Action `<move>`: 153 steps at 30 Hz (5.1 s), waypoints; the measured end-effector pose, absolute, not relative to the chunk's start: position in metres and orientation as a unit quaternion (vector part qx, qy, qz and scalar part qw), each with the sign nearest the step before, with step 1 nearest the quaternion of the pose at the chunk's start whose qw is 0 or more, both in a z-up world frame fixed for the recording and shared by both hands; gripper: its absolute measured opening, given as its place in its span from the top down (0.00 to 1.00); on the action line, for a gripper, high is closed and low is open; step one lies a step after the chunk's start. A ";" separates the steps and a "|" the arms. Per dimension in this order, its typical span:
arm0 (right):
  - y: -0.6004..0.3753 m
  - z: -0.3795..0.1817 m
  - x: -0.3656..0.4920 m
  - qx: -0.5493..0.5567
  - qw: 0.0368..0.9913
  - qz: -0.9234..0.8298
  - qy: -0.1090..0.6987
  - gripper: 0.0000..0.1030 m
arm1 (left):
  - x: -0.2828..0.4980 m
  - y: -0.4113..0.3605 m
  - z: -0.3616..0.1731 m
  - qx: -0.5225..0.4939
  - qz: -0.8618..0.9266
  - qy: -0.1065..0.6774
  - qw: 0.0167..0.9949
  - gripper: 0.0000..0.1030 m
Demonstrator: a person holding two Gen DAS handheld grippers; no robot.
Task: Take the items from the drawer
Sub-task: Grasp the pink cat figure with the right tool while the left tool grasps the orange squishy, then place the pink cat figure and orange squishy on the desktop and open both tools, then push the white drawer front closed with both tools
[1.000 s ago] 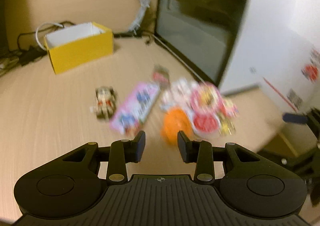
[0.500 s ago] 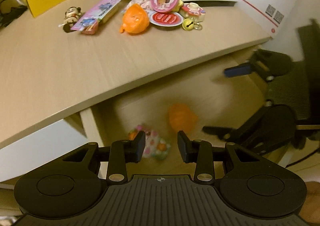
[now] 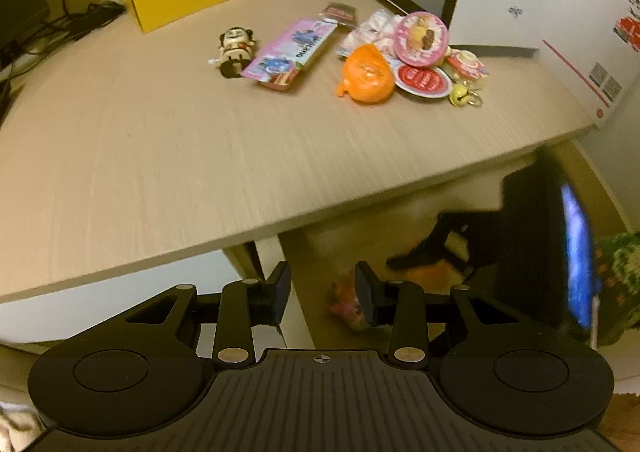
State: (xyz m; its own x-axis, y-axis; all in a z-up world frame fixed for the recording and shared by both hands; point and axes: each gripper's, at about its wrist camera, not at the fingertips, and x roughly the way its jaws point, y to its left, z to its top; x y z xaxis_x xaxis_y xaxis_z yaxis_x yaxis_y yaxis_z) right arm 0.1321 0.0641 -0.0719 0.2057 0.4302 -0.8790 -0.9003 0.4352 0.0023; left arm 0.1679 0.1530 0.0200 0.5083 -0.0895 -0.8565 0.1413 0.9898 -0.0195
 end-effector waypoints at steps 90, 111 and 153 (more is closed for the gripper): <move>-0.074 0.030 0.265 -0.141 0.902 0.078 0.400 0.55 | 0.342 0.154 0.030 -0.063 -0.120 0.382 0.914 0.88; -0.103 0.027 0.238 -0.078 0.934 0.086 0.337 0.22 | 0.298 0.154 0.052 -0.091 -0.046 0.322 0.941 0.83; -0.135 -0.016 -0.096 -0.105 0.926 0.162 0.324 0.18 | -0.119 0.107 -0.039 -0.126 0.077 0.340 0.929 0.83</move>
